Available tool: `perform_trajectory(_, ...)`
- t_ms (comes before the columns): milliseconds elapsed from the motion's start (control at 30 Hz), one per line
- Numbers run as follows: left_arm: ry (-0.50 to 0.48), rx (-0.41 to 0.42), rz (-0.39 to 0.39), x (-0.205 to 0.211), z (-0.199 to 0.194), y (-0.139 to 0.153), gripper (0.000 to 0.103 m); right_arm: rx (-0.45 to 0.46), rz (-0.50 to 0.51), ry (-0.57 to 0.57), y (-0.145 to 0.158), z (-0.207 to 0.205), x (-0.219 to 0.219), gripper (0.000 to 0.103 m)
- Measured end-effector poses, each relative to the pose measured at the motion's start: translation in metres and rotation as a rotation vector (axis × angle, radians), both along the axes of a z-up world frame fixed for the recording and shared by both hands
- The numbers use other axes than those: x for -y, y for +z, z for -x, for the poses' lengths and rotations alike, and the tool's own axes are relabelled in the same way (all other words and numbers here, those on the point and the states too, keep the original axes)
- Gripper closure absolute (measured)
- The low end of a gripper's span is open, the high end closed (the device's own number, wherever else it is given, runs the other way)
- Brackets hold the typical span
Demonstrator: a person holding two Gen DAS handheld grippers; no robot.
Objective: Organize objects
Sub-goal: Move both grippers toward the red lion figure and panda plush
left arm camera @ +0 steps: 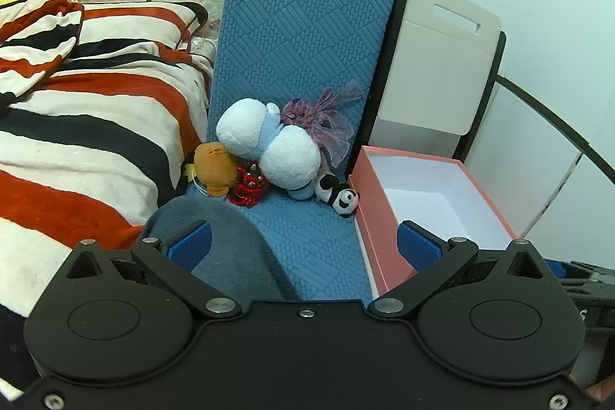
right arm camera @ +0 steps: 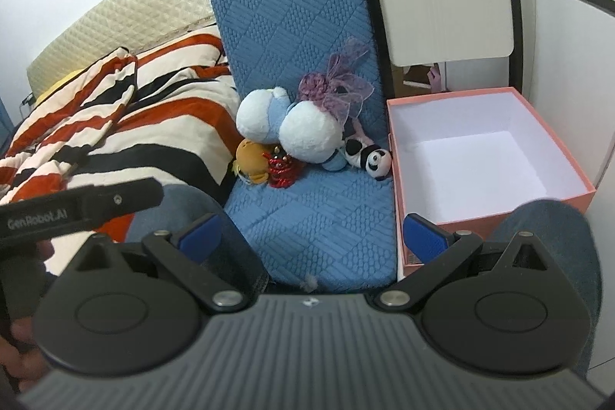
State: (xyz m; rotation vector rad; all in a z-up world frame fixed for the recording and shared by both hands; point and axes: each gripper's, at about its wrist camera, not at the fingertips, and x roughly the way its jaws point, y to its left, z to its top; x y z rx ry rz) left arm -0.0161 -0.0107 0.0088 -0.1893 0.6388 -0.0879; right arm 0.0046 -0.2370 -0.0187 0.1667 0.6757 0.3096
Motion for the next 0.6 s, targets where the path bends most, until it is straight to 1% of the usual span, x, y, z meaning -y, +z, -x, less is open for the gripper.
perform_trajectory(167,0.012,-0.007,0.013,-0.006,-0.005,-0.008,0.000,-0.010,0.006,0.001,-0.005,-0.003,-0.003,0.000)
perform_trajectory(267,0.031,-0.018,0.020,-0.010,-0.009,-0.015,0.000,0.000,0.018,0.011,-0.006,-0.006,-0.004,0.000)
perform_trajectory(333,0.054,-0.021,0.001,-0.011,-0.012,-0.019,0.000,0.004,0.016,0.012,-0.007,-0.009,-0.005,0.000)
perform_trajectory(400,0.059,-0.023,-0.017,-0.011,-0.016,-0.025,0.000,-0.006,-0.008,0.022,-0.010,-0.014,-0.002,0.000)
perform_trajectory(600,0.089,-0.052,0.000,-0.012,-0.031,-0.044,0.000,-0.011,0.016,0.034,-0.022,-0.029,0.004,0.000)
